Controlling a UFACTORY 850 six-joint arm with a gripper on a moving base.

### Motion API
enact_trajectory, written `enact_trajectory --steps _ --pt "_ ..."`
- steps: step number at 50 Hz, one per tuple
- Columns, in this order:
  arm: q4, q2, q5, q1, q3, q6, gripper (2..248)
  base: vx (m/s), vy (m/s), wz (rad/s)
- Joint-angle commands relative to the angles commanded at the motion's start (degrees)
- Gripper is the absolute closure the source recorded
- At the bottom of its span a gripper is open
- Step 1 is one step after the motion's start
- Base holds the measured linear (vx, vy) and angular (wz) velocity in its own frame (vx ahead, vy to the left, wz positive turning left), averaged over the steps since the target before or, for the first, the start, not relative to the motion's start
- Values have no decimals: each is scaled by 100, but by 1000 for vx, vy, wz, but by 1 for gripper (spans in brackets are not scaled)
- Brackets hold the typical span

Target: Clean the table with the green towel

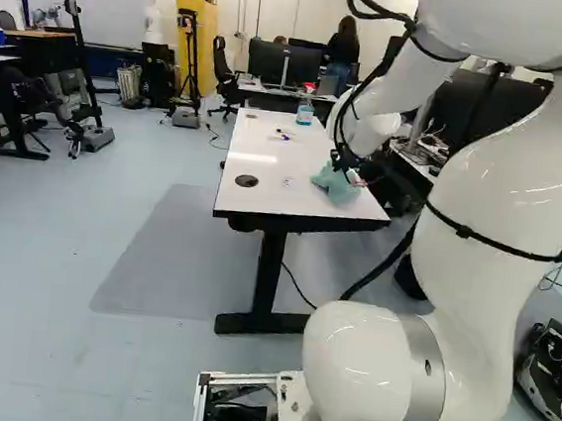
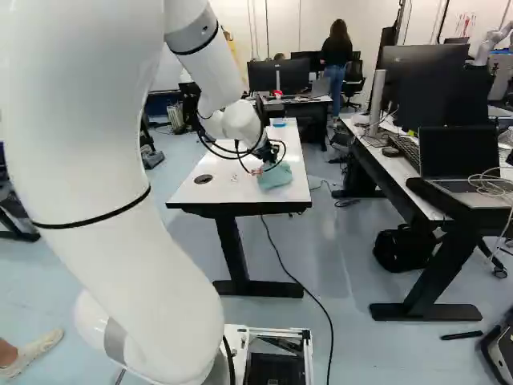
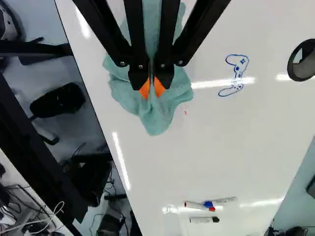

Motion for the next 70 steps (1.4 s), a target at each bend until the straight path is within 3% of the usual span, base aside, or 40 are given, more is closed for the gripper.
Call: enact_trajectory --steps 16,29,40,70 --pt "-62 -461 445 57 -488 0 220 0 0 0" --pt "-133 -911 894 -13 -848 0 220 0 0 0" --pt "-192 -1096 1130 -118 -919 0 220 0 0 0" --pt "-238 -1474 1503 -120 -965 0 220 0 0 0"
